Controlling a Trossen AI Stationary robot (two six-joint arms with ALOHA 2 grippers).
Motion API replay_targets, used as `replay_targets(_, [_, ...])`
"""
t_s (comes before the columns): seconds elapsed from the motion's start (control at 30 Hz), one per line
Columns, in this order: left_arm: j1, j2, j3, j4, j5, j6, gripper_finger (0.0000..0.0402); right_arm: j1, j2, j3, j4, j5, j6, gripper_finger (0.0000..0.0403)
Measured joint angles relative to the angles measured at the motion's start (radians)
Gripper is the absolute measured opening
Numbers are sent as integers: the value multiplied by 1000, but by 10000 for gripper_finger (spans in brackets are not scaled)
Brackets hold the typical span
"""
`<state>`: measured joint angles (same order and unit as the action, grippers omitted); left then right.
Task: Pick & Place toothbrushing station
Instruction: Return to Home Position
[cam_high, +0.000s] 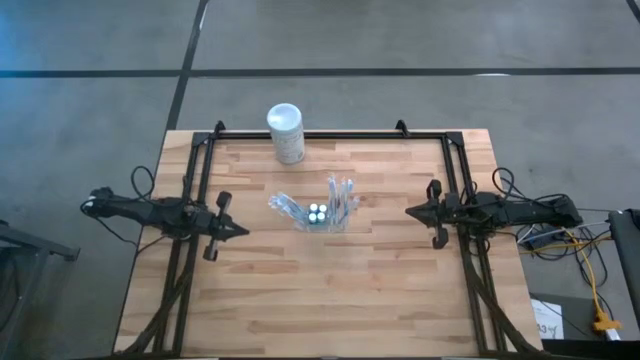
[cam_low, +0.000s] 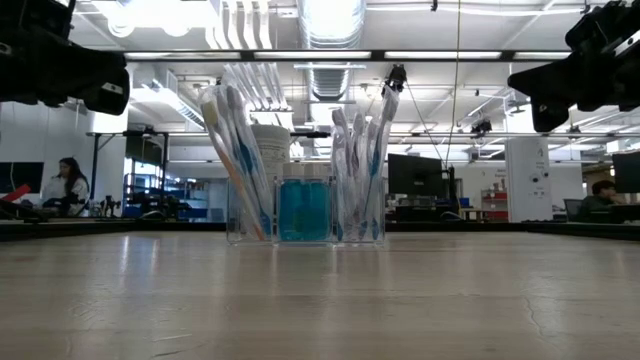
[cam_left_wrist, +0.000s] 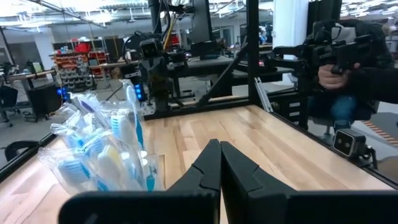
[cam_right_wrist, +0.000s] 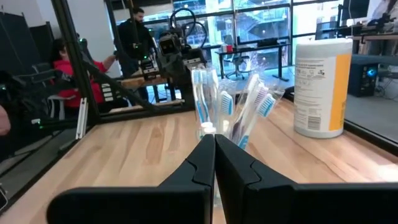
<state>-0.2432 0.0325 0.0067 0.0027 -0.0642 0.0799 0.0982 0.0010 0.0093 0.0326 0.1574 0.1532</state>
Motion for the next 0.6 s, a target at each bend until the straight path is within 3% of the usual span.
replay_targets(0.33, [0,166,0,2,1,-82,0,0,69,0,0,1,28,8])
replay_targets(0.6, [2,125,-1,91,-1,-35,1,0,73,0,15,2,0,8])
